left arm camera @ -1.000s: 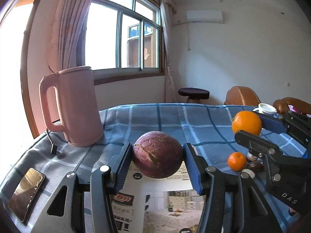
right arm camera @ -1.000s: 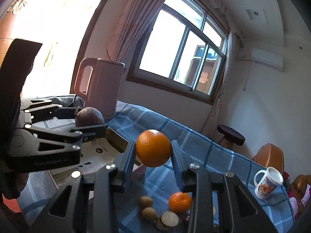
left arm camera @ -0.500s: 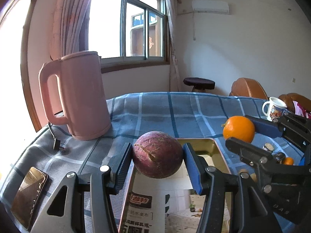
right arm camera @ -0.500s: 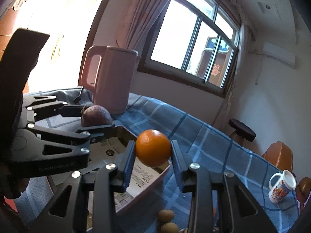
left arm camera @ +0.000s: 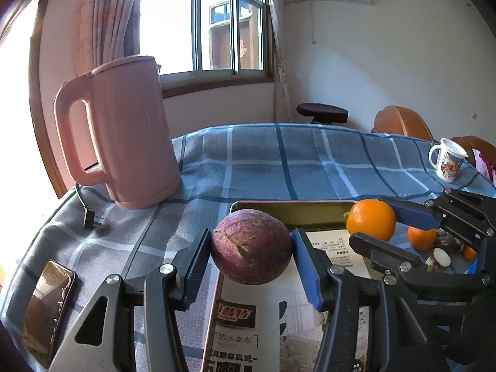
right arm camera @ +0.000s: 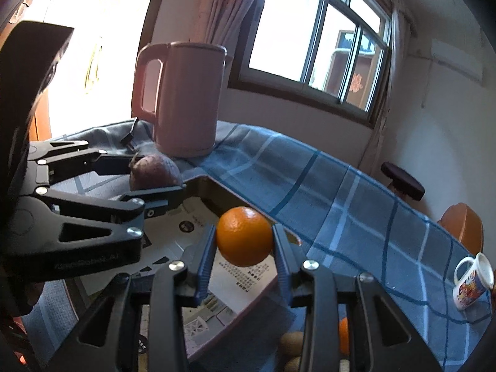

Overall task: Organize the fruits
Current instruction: 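Lower the purple fruit into the tin and open the left tool while the right tool releases the orange there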

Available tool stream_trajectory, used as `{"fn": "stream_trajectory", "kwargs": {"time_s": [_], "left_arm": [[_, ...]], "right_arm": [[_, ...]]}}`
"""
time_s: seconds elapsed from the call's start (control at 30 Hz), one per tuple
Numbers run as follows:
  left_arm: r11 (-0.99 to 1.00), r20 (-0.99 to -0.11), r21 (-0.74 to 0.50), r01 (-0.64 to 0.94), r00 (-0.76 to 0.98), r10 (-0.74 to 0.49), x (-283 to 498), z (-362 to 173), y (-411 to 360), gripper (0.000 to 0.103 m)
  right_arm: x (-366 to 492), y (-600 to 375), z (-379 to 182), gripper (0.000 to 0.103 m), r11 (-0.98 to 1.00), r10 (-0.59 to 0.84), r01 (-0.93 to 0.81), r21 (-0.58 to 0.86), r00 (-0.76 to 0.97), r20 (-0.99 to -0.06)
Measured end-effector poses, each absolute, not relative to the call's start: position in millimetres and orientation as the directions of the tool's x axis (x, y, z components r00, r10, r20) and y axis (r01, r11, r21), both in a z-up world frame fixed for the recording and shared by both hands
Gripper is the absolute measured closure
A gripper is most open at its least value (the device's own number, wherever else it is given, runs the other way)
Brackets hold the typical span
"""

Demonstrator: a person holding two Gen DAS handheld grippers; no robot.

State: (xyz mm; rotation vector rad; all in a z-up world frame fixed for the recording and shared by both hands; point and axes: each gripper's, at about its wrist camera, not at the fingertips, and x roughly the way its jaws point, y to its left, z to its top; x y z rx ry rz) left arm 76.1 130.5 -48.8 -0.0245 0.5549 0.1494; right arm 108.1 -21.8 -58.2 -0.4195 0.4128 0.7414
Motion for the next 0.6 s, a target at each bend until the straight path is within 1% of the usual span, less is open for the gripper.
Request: {"fn": "stream_trajectory", "kwargs": {"time_s": [0.33, 0.6], "left_arm": [[0.990, -0.565, 0.038, -0.139, 0.814, 0.136, 82.7, -57.9, 130.1, 0.048], [0.990, -0.586, 0.061, -0.124, 0.799, 0.136, 86.2, -59.9, 126.8, 0.048]], "right_arm": [[112.4, -12.8, -69.2, 0.064, 0.652, 0.534, -0.726, -0.218, 0.644, -0.548], [114.2, -7.1, -73.9, 0.064, 0.642, 0.525, -0.733, -0.224, 0.633, -0.570]]}}
